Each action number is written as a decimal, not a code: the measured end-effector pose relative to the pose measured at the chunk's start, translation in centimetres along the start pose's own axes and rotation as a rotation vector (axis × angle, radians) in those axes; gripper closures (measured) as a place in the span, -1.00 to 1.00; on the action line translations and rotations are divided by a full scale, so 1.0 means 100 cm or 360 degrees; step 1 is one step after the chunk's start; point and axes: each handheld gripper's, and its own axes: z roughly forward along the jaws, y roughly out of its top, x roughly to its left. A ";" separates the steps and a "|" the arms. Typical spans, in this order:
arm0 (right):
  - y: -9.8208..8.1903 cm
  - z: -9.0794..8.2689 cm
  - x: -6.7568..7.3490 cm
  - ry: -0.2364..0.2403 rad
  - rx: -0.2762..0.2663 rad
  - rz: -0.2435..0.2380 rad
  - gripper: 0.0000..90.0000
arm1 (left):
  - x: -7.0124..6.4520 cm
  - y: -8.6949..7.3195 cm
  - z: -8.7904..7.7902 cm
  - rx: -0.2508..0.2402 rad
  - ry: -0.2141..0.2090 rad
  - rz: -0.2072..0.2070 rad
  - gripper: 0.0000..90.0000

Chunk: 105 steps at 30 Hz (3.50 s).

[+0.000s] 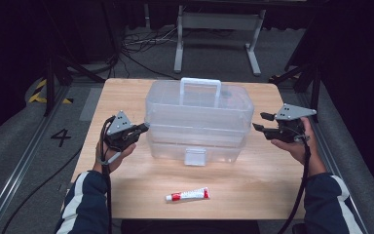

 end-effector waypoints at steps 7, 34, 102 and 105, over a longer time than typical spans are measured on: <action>-0.004 0.006 0.004 0.0057 -0.0036 -0.0008 0.10 | 0.001 0.004 0.000 -0.0011 -0.0003 0.0006 1.00; -0.006 0.007 0.015 -0.0084 -0.0293 -0.0086 0.33 | -0.008 0.005 -0.007 0.0026 -0.0033 0.0056 0.78; 0.024 0.015 0.021 -0.0473 -0.0583 0.0007 0.79 | -0.062 0.007 0.043 0.0330 -0.0318 0.0349 0.21; 0.026 0.015 0.021 -0.0473 -0.0583 0.0009 0.79 | -0.063 0.008 0.046 0.0339 -0.0329 0.0350 0.20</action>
